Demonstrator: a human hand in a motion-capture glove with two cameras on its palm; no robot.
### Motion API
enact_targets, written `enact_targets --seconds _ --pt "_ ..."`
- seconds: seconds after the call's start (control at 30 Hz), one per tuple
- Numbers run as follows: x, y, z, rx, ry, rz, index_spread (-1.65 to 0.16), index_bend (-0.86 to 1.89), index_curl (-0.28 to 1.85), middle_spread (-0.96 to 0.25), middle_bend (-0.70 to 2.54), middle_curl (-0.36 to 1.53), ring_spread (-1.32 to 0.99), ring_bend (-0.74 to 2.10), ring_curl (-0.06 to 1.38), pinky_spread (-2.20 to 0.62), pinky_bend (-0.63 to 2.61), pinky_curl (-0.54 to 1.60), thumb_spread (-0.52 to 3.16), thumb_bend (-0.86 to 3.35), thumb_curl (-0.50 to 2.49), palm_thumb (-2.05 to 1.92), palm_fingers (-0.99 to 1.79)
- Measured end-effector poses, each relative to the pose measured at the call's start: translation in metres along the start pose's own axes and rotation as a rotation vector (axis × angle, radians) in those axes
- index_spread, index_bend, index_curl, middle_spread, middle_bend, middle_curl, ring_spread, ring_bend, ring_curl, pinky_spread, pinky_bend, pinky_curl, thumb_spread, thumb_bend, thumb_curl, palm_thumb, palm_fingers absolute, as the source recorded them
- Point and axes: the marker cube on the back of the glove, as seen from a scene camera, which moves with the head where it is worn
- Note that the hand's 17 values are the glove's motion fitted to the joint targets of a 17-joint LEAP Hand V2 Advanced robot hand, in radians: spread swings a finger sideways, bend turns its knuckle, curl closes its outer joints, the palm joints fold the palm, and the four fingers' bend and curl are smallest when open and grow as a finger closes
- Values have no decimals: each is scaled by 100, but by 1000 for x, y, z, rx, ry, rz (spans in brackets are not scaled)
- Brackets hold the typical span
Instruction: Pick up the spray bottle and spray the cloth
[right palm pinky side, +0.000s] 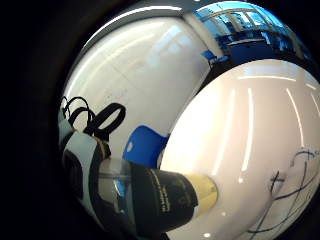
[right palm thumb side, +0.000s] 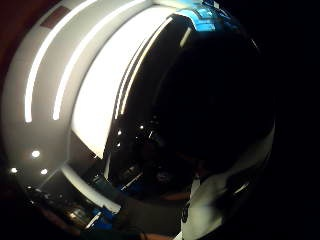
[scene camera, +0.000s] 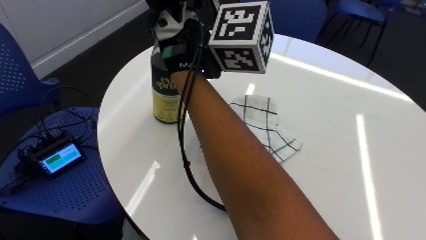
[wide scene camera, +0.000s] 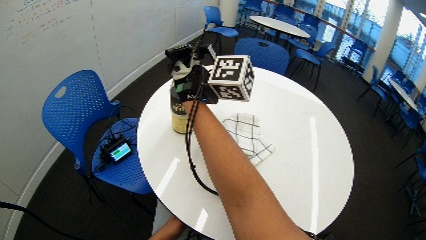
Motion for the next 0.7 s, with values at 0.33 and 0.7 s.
enact_targets --seconds 0.33,0.7 --pt "50 16 6 -30 47 75 -28 46 55 -23 71 50 -23 66 43 -29 39 38 100 -4 46 62 144" --pt "103 55 27 -140 139 123 -28 39 53 -23 70 49 -22 65 42 -25 41 38 98 -2 44 63 136"
